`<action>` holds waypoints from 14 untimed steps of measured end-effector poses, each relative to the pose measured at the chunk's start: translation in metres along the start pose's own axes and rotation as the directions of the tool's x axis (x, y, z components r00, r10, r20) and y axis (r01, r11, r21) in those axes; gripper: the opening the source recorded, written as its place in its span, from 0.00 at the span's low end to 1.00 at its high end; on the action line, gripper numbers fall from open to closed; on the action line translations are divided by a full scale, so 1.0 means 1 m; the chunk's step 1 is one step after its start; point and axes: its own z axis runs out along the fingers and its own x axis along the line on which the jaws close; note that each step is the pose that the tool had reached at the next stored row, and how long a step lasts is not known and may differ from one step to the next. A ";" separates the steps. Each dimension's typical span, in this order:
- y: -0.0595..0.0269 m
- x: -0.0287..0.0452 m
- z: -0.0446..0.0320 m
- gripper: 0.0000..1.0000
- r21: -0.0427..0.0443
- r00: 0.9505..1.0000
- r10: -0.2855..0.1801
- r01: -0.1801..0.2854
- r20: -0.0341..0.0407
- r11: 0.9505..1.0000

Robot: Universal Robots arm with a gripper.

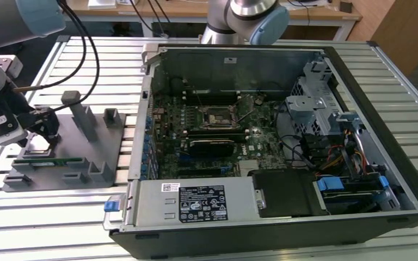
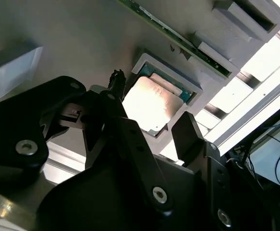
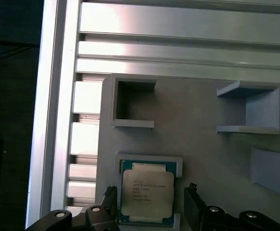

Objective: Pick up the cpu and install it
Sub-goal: 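Pick up the cpu and move it towards the insertion slot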

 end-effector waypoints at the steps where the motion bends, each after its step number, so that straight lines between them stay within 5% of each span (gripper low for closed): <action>1: 0.0002 0.0002 0.0006 0.66 0.000 1.000 0.000 0.000 0.000 1.000; 10: 0.0020 0.0015 0.0053 0.64 0.000 1.000 0.000 0.000 0.000 1.000; 12: 0.0023 0.0015 0.0053 0.53 0.000 1.000 0.000 0.000 0.000 1.000; 14: 0.0025 0.0015 0.0054 0.53 0.000 1.000 0.000 0.000 0.000 1.000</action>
